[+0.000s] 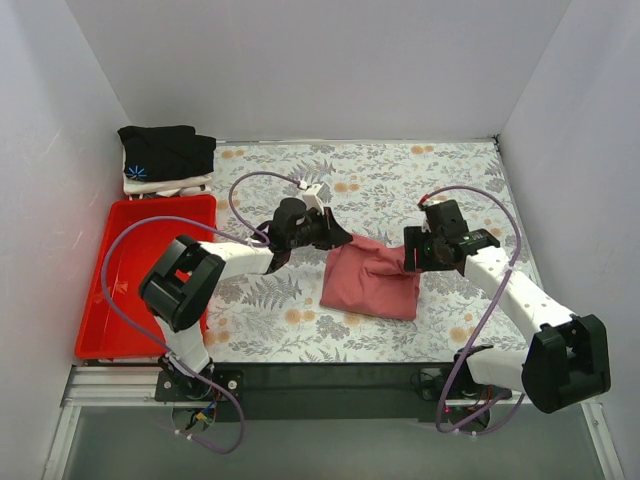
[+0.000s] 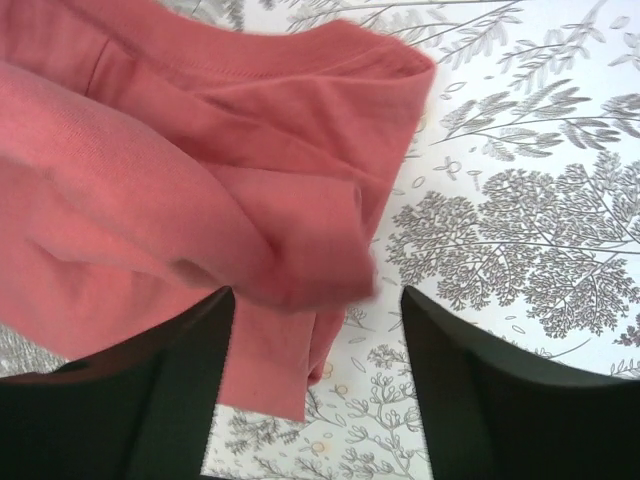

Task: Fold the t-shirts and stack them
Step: Fold the tshirt, then neatly place the folded tshirt to the corner

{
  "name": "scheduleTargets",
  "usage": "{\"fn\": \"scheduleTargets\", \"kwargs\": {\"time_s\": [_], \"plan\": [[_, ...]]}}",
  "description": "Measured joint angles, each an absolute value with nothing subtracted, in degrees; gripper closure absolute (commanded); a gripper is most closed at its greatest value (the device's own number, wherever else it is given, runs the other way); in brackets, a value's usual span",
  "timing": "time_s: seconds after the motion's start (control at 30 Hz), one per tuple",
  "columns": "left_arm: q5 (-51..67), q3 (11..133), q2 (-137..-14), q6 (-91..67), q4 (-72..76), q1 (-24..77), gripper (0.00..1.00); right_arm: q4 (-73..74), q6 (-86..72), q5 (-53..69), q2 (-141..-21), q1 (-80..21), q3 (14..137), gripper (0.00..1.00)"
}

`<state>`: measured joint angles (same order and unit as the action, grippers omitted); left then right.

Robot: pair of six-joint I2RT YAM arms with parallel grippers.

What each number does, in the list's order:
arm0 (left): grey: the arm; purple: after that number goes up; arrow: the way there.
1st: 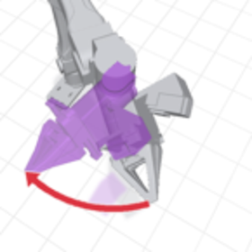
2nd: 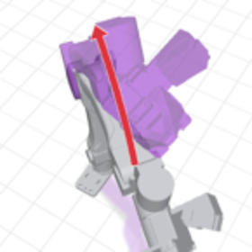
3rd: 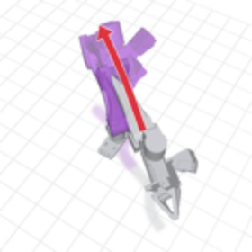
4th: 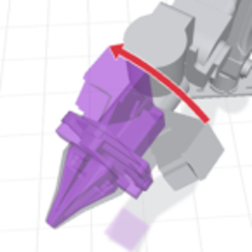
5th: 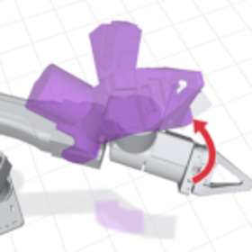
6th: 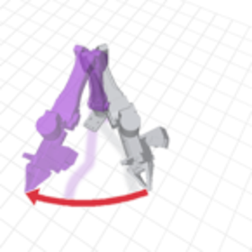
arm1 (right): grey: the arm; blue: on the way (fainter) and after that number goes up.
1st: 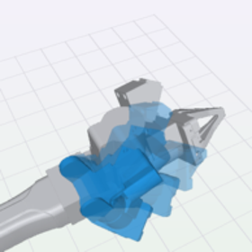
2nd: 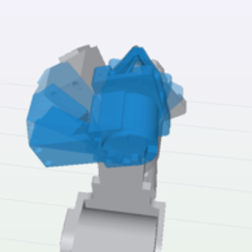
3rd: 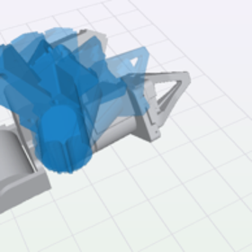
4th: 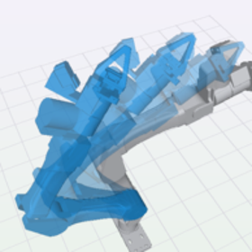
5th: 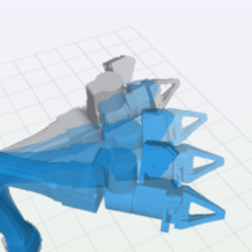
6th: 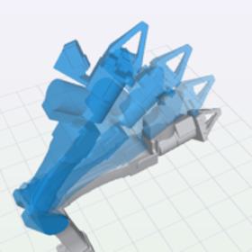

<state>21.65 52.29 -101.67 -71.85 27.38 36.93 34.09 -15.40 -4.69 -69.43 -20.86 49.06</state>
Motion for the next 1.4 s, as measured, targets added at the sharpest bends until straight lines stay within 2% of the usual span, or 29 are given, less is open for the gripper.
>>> {"fn": "scheduleTargets", "kwargs": {"time_s": [0.03,0.17,0.5,0.8,0.83,0.93,0.97,1.1,1.4], "plan": [[21.7,53.1,-103.0,-71.9,27.4,36.6,1.0,33.6,-15.4,-5.3,-69.7,-20.0,49.1,0.28],[21.6,53.9,-105.7,-72.0,27.0,34.7,1.0,31.7,-15.9,-7.5,-69.3,-16.9,49.5,0.2],[21.9,56.4,-108.9,-72.4,27.0,31.6,1.0,26.6,-16.1,-3.9,-61.8,-15.9,48.9,0.24],[19.0,58.0,-111.9,-72.4,26.1,31.3,1.0,21.1,-16.3,6.8,-63.6,-16.4,41.6,0.3],[17.9,58.0,-111.7,-72.4,25.7,31.3,0.98,20.6,-16.4,7.4,-64.0,-16.7,41.5,0.3],[14.1,58.1,-111.0,-72.2,23.9,31.3,0.73,18.5,-16.4,8.6,-65.4,-18.2,41.5,0.3],[12.8,58.1,-110.6,-71.8,23.4,31.2,0.57,17.8,-16.5,8.9,-66.0,-18.8,41.5,0.3],[8.5,58.0,-107.8,-71.3,21.1,31.1,0.38,15.6,-16.6,9.5,-68.9,-22.0,41.8,0.3],[5.2,53.6,-94.8,-70.5,19.0,30.9,0.32,10.7,-16.6,9.4,-81.6,-25.5,47.6,0.32]]}}
